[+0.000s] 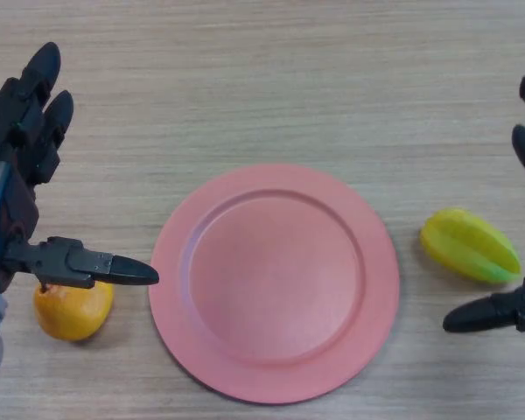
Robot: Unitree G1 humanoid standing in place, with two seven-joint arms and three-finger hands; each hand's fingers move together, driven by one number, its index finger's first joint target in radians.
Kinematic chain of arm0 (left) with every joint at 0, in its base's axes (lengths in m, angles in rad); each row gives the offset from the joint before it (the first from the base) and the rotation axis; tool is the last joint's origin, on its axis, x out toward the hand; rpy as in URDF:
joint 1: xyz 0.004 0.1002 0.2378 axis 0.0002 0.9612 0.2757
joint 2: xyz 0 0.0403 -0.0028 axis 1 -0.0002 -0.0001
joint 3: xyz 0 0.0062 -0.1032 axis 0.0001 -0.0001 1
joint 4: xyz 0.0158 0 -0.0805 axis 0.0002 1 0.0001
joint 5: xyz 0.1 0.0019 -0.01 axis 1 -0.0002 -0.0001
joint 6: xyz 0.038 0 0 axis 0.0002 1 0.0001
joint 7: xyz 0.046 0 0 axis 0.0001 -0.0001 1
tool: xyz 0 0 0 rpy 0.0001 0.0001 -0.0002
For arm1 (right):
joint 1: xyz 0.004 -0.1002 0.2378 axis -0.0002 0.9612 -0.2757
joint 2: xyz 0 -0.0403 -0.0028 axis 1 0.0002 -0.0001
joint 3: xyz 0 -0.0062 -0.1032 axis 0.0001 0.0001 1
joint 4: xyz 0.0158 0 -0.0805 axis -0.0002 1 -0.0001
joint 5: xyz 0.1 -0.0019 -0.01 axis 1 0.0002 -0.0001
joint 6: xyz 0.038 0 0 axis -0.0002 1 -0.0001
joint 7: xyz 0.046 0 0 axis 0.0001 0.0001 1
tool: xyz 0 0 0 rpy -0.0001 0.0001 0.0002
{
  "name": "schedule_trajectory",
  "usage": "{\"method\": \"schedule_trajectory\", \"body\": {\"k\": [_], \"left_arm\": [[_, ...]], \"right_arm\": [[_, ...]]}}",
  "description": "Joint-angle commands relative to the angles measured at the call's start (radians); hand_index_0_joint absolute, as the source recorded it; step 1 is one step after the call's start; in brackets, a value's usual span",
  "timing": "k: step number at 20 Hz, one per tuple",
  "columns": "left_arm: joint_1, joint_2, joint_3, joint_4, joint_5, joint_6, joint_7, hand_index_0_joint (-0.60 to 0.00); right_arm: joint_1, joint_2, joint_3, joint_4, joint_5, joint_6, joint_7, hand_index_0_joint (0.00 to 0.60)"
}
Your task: Pick up the yellow starfruit and place it on the plate
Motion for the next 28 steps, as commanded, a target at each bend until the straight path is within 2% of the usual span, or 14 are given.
{"method": "schedule_trajectory", "body": {"k": [1,5,11,14,18,22,27,28], "left_arm": [[-0.025,0.048,0.072,-0.061,-0.003,-0.120,0.001,0.000],[-0.015,0.043,0.078,-0.104,-0.013,-0.085,0.012,0.000],[-0.004,0.024,0.055,-0.146,-0.012,-0.037,0.027,0.000],[0.022,0.019,0.065,-0.188,-0.031,0.036,-0.031,0.000],[0.025,0.020,0.082,-0.189,-0.057,0.055,-0.036,0.000],[0.039,0.020,0.109,-0.199,-0.090,0.060,-0.049,0.000],[0.046,0.027,0.131,-0.178,-0.103,0.032,-0.058,0.000],[0.046,0.028,0.132,-0.173,-0.105,0.034,-0.059,0.000]], "right_arm": [[-0.019,-0.029,-0.031,-0.060,0.000,-0.102,-0.019,0.000],[-0.008,-0.029,-0.037,-0.065,0.011,-0.101,0.001,0.000],[-0.050,-0.039,-0.012,0.068,-0.042,-0.180,-0.047,0.000],[-0.116,-0.063,0.007,0.303,-0.107,-0.359,-0.099,0.000],[-0.200,-0.090,0.023,0.579,-0.131,-0.516,-0.161,0.000],[-0.244,-0.100,0.034,0.767,-0.089,-0.628,-0.172,0.000],[-0.273,-0.102,0.046,0.931,-0.108,-0.731,-0.196,0.000],[-0.279,-0.105,0.051,0.972,-0.125,-0.760,-0.219,0.000]]}}
